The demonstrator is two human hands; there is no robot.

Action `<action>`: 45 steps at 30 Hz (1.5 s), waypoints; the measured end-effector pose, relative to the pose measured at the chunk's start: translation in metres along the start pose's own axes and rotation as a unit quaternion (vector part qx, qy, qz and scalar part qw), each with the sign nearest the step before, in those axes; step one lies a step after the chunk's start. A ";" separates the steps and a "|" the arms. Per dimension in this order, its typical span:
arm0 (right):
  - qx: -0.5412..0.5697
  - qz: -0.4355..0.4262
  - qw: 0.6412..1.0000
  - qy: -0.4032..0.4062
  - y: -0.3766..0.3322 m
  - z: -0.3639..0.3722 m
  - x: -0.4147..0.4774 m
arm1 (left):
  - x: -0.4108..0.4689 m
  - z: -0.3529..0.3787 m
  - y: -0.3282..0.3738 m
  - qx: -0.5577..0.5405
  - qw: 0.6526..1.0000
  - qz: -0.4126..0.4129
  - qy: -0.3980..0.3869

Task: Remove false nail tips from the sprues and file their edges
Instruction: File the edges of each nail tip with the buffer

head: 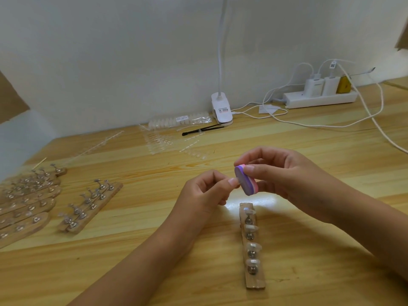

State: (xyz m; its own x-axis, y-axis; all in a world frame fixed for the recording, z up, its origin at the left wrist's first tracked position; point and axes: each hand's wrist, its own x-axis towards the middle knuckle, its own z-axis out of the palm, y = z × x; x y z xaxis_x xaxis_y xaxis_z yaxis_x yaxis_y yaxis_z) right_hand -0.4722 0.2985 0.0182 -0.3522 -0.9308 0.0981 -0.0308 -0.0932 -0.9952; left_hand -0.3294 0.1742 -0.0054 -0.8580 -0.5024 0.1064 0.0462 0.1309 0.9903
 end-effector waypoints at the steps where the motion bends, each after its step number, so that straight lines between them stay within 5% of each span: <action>1: 0.003 -0.001 1.000 0.002 0.000 0.000 0.000 | 0.000 0.000 0.000 0.003 1.000 0.000 -0.001; 14: 0.081 0.004 0.996 0.035 0.001 0.003 0.001 | 0.000 -0.002 -0.002 -0.016 1.000 -0.013 -0.004; 18: 0.051 -0.001 0.999 0.003 0.000 0.005 -0.002 | 0.002 -0.002 -0.003 -0.028 0.999 -0.021 0.002; 27: 0.035 -0.081 0.992 0.089 0.002 0.016 -0.003 | 0.006 -0.004 -0.005 -0.074 0.996 -0.036 0.023; 37: 0.001 -0.078 0.993 0.084 0.005 0.022 -0.004 | 0.006 -0.004 -0.003 -0.093 0.995 -0.042 0.020; 42: 0.174 -0.117 0.964 0.165 -0.006 -0.007 0.001 | 0.007 -0.006 -0.005 -0.090 0.995 -0.047 0.018; 45: 0.187 -0.104 0.960 0.179 -0.004 -0.016 0.003 | 0.004 -0.003 -0.003 -0.060 0.998 -0.035 0.011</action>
State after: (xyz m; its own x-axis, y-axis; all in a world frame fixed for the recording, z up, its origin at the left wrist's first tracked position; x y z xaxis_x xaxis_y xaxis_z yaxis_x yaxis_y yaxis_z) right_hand -0.4887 0.3015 0.0229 -0.6760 -0.7031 0.2206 0.1795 -0.4475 -0.8761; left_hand -0.3319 0.1695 -0.0080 -0.8502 -0.5251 0.0375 0.0485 -0.0070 0.9988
